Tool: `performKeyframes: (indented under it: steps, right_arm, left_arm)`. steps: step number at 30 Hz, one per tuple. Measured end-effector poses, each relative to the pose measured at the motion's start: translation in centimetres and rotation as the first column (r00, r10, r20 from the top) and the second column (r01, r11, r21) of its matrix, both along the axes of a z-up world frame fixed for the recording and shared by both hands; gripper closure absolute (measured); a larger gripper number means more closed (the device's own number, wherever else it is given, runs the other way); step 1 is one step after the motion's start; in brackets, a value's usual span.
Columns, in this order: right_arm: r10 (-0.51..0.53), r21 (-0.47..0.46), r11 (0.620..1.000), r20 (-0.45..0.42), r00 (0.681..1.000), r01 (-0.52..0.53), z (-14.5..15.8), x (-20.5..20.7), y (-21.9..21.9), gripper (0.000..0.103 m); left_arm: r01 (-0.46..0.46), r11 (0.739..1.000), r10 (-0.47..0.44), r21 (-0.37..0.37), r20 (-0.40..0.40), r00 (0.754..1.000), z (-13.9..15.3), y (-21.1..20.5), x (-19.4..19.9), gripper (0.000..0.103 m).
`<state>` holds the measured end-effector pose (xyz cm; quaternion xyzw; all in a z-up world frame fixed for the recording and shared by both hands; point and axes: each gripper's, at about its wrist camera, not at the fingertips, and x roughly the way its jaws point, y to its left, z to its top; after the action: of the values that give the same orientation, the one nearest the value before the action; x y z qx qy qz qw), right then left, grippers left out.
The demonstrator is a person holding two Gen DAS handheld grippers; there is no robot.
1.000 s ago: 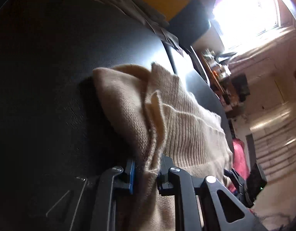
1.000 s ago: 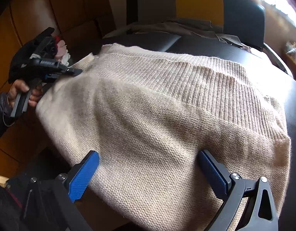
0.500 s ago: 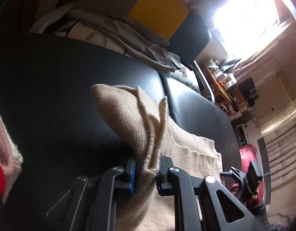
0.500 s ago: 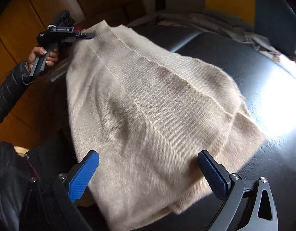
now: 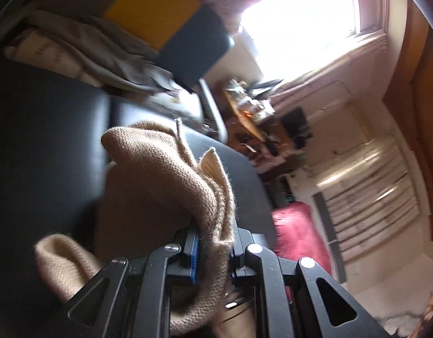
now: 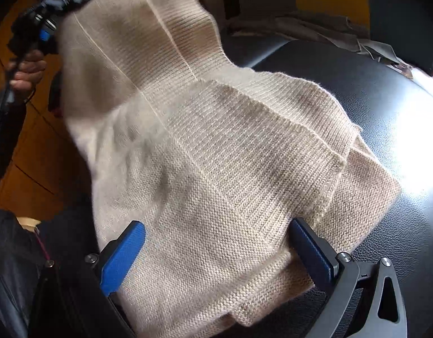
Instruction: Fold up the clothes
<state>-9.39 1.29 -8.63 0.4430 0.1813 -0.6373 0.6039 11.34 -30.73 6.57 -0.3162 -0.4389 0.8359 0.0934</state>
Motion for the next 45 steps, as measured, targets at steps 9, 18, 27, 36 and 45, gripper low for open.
performKeyframes:
  steps: [9,18,27,36,45]
  right_arm:
    - [-0.037,-0.092,0.995,0.040,0.999,0.040,0.0,-0.1,1.3,0.000]
    - [-0.043,-0.167,0.985,0.040,0.998,0.050,0.1,0.3,2.6,0.000]
    - [-0.123,-0.126,0.985,-0.048,0.991,0.117,1.9,3.4,6.9,0.000]
    - [-0.194,-0.120,0.976,-0.087,0.977,0.183,7.8,6.3,12.8,0.000]
    - [-0.040,-0.167,0.984,0.097,0.994,0.056,9.5,3.5,0.6,0.000]
  left_arm:
    - [0.127,0.991,-0.130,0.031,0.173,0.976,-6.0,9.9,-9.8,0.089]
    - [0.175,0.971,-0.213,0.162,0.251,0.944,-11.4,12.7,-11.1,0.077]
    - [0.225,0.904,-0.293,0.363,0.145,0.945,-9.2,12.2,-9.3,0.070]
    - [0.079,0.970,-0.094,0.231,0.053,0.994,-6.6,3.5,-3.3,0.067]
    - [-0.007,0.999,0.001,0.054,0.096,0.995,-10.2,1.8,0.4,0.066]
